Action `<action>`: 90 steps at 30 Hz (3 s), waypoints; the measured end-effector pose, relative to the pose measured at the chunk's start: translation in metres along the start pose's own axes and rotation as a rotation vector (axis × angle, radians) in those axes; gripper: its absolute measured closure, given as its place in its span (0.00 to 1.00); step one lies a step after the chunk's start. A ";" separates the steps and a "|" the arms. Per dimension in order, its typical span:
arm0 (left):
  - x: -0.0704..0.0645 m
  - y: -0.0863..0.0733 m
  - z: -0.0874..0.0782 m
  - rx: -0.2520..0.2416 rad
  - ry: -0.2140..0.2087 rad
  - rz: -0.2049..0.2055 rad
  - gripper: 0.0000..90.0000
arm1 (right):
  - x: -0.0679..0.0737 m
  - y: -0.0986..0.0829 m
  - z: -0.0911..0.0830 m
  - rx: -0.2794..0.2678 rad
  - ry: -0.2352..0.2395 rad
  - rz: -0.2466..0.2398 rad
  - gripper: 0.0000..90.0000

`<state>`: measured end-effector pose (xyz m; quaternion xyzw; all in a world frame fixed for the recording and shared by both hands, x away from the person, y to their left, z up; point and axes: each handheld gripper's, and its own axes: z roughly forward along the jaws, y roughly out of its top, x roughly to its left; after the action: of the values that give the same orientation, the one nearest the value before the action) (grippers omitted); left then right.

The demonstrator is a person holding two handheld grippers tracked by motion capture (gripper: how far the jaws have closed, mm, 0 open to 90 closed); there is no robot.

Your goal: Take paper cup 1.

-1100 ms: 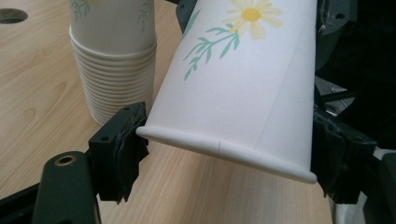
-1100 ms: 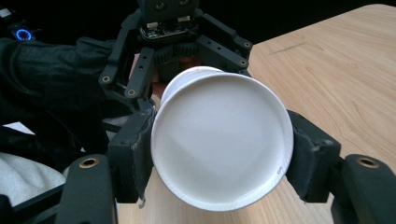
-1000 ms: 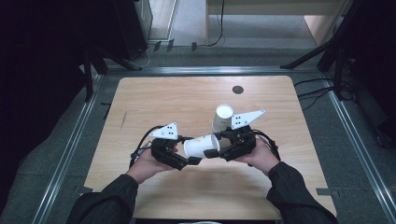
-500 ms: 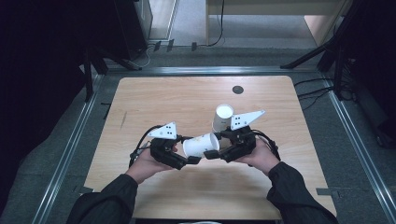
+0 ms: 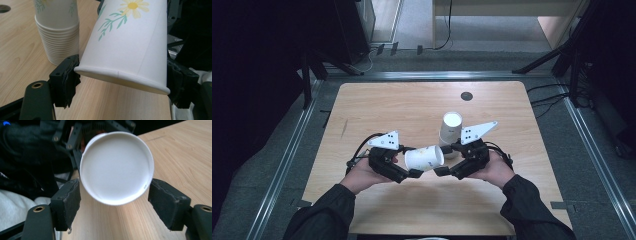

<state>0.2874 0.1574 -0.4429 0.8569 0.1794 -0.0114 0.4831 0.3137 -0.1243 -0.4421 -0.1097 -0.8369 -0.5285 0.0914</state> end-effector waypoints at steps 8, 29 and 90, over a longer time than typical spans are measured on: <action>0.005 0.010 -0.008 0.139 0.018 0.023 0.25 | 0.004 -0.003 -0.007 0.020 -0.025 -0.010 0.28; 0.004 0.042 -0.005 0.501 0.049 0.146 0.25 | 0.009 -0.002 0.010 0.062 -0.071 -0.045 0.25; 0.003 0.066 0.009 0.638 0.046 0.178 0.14 | 0.010 0.007 0.041 0.083 -0.083 -0.096 0.38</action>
<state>0.3123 0.1197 -0.3932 0.9774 0.1021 -0.0055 0.1853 0.3040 -0.0836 -0.4510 -0.0871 -0.8655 -0.4920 0.0355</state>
